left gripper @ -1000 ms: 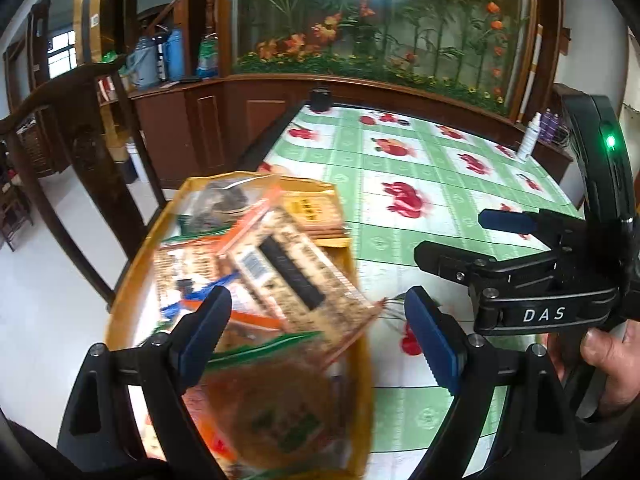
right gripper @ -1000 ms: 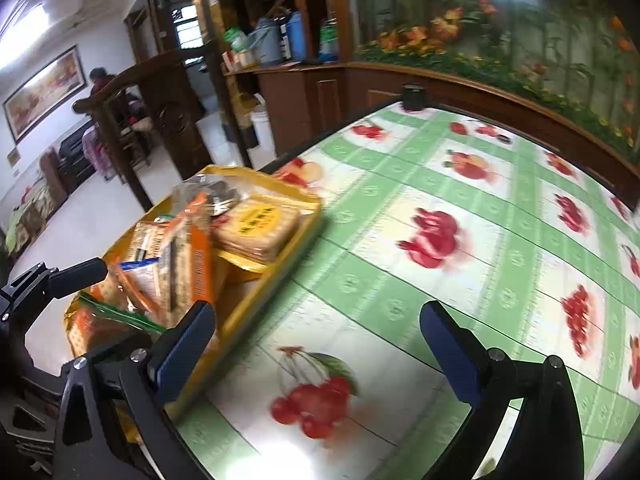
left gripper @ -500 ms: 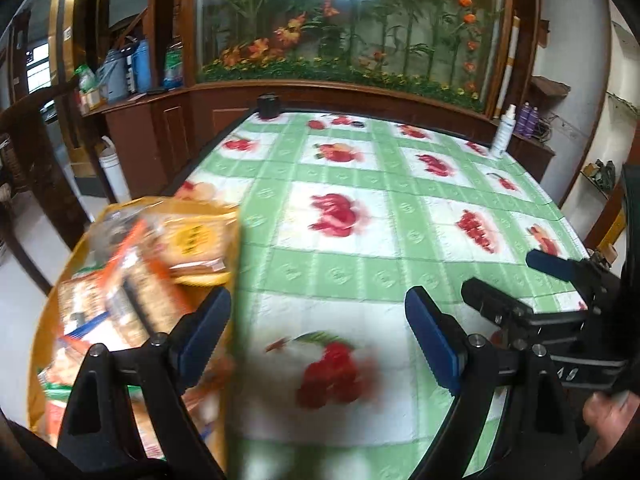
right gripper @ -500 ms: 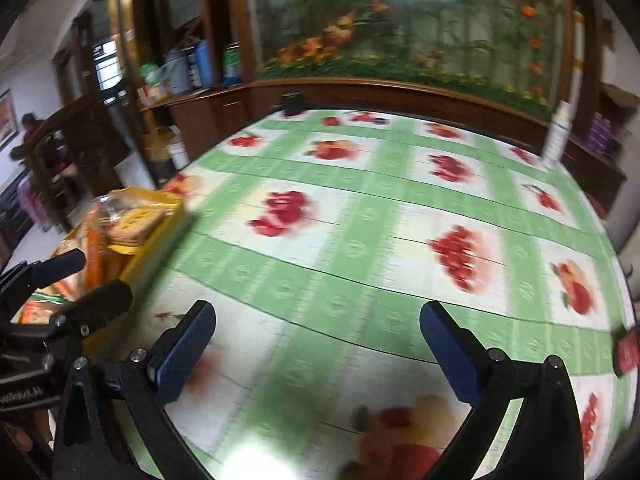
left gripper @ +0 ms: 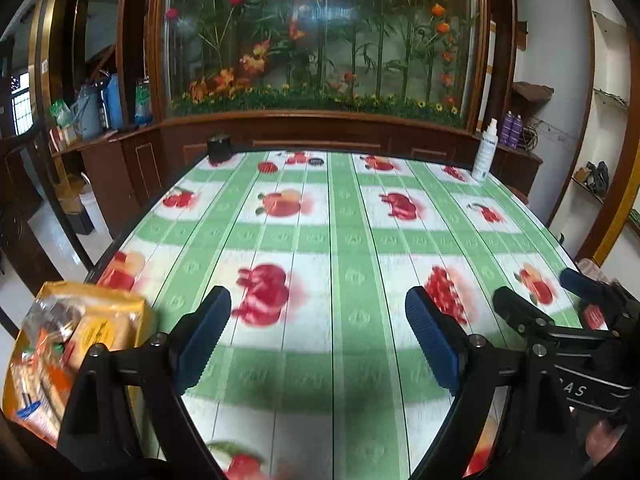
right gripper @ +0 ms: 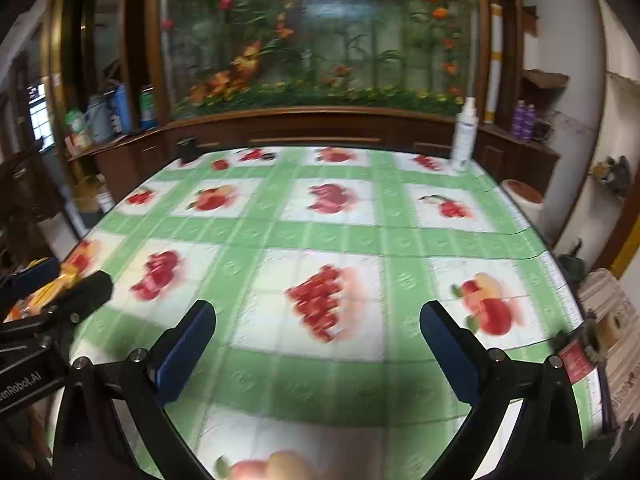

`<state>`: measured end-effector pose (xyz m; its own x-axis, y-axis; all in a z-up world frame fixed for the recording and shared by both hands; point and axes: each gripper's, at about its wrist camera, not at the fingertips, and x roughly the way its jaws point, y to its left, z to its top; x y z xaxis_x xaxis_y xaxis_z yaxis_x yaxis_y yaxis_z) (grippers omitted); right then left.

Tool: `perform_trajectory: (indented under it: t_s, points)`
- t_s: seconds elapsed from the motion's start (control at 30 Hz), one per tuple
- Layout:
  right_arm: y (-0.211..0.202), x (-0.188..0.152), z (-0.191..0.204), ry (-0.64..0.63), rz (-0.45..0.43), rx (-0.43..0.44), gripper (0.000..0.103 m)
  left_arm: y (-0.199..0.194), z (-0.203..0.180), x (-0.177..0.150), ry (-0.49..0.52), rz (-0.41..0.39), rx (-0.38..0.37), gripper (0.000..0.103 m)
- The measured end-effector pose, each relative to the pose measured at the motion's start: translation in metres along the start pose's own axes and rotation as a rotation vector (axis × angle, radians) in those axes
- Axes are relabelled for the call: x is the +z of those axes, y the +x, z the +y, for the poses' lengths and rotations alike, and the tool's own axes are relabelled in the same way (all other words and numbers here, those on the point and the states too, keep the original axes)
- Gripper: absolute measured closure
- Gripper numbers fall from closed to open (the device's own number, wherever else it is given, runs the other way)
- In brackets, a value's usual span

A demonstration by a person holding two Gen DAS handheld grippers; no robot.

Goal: Organize snacks

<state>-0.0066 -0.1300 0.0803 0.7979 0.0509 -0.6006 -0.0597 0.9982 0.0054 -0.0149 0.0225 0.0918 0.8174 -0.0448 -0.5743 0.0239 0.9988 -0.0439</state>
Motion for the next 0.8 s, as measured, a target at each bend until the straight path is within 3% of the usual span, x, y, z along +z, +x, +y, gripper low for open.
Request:
perform_trajectory:
  t_s: [0.2,0.4,0.8]
  points:
    - [0.009,-0.003,-0.013,0.020,-0.068,-0.052,0.001,0.019,-0.006,-0.004,0.030,-0.007,0.026,0.014]
    - [0.026,-0.010,-0.017,0.024,-0.009,-0.037,0.001,0.030,0.002,-0.012,0.011,0.030,0.035,0.014]
    - [0.029,-0.012,-0.013,0.008,0.012,-0.032,0.001,0.032,0.006,-0.014,0.010,0.025,0.069,0.011]
